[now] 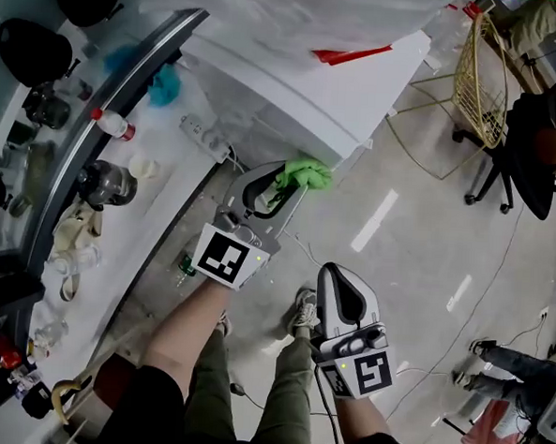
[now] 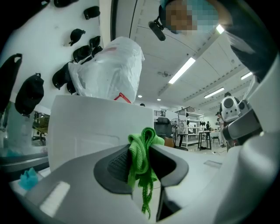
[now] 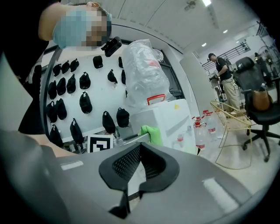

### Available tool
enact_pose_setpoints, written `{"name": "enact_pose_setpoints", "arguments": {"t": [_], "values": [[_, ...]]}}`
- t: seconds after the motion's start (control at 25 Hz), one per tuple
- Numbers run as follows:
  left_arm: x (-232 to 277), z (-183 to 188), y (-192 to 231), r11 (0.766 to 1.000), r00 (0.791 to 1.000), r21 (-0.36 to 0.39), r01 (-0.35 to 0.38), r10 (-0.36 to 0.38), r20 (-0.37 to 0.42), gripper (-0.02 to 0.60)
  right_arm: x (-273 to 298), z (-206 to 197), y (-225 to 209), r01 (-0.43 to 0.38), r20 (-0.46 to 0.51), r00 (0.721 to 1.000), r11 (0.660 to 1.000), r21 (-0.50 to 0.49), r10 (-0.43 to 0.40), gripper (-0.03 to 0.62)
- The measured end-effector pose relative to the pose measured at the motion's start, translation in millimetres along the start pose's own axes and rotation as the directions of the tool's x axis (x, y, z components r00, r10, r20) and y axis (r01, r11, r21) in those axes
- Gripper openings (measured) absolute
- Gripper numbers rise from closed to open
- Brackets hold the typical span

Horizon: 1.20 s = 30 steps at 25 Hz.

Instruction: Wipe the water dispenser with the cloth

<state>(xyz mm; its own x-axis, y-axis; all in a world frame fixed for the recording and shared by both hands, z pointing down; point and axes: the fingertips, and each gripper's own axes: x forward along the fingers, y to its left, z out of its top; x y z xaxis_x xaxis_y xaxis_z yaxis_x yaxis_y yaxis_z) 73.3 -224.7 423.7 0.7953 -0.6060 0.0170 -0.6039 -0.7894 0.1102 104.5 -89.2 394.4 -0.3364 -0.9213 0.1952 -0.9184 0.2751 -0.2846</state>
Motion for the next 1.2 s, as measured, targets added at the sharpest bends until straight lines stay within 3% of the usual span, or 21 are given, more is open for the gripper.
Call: {"name": "enact_pose_setpoints", "arguments": {"t": [0.2,0.36,0.48,0.64,0.88,1.0,1.2], "values": [[-3,3,14,0.999,1.0,0.028,-0.016,0.015,0.003,0.115,4,-3,1,-0.003,-0.023,1.0,1.0,-0.006,0.003,0.005],[-16,8,57,0.992,0.992,0.017,-0.129,0.128,0.019,0.115,7,-4,4,-0.012,-0.035,0.999,1.0,-0.017,0.011,0.005],[-28,21,111,0.969,0.967,0.052,-0.242,0.236,0.095,0.115,13,-5,7,-0.018,-0.042,0.999,1.0,-0.02,0.017,0.005],[-38,28,160,0.941,0.945,0.124,-0.315,0.299,0.132,0.117,17,-10,8,-0.023,-0.045,0.999,1.0,-0.01,0.023,0.005],[-51,27,220,0.895,0.893,0.071,-0.441,0.429,0.134,0.115,17,-14,11,-0.027,-0.048,0.999,1.0,0.0,0.027,0.005],[-53,27,218,0.897,0.896,0.078,-0.435,0.422,0.143,0.116,17,-15,11,-0.031,-0.048,0.998,0.999,-0.006,0.031,0.005],[-67,11,165,0.94,0.931,0.04,-0.34,0.331,0.152,0.115,13,-16,13,-0.037,-0.058,0.998,0.999,-0.021,0.035,0.005]]}}
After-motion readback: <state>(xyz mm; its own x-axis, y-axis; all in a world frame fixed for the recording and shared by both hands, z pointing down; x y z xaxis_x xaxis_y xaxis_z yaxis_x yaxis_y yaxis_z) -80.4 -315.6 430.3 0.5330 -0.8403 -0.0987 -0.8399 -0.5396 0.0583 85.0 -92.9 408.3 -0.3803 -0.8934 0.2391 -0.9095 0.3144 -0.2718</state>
